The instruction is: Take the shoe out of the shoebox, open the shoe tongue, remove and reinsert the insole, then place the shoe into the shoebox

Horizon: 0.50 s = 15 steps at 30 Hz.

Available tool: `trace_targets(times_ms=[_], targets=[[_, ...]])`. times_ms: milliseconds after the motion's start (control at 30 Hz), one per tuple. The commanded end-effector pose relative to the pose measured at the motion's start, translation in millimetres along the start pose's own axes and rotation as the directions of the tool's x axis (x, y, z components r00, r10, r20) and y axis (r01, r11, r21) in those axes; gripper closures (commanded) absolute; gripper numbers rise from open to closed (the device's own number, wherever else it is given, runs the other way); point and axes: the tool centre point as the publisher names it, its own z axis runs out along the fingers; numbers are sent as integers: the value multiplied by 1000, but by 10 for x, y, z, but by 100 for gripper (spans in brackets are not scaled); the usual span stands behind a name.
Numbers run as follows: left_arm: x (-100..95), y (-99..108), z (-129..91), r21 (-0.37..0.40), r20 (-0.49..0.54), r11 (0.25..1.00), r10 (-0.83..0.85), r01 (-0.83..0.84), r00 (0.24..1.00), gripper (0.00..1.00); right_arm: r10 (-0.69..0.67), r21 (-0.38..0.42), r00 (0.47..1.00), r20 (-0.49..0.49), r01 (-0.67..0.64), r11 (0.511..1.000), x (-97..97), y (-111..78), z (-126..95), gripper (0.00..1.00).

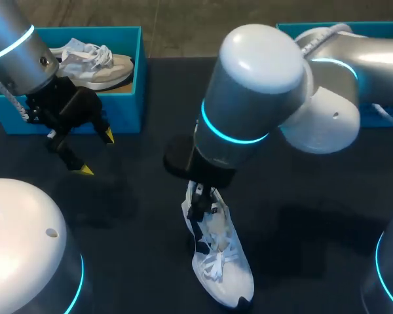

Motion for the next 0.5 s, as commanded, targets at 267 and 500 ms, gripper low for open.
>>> trace_targets(times_ms=[267,500], targets=[[9,-2,-5,-2,0,1000,0,0,1000,0,-236,15,971,43,236,972,-263,-17,99,0],[9,-2,-5,-2,0,1000,0,0,1000,0,-291,44,952,99,288,957,-407,30,184,0]])
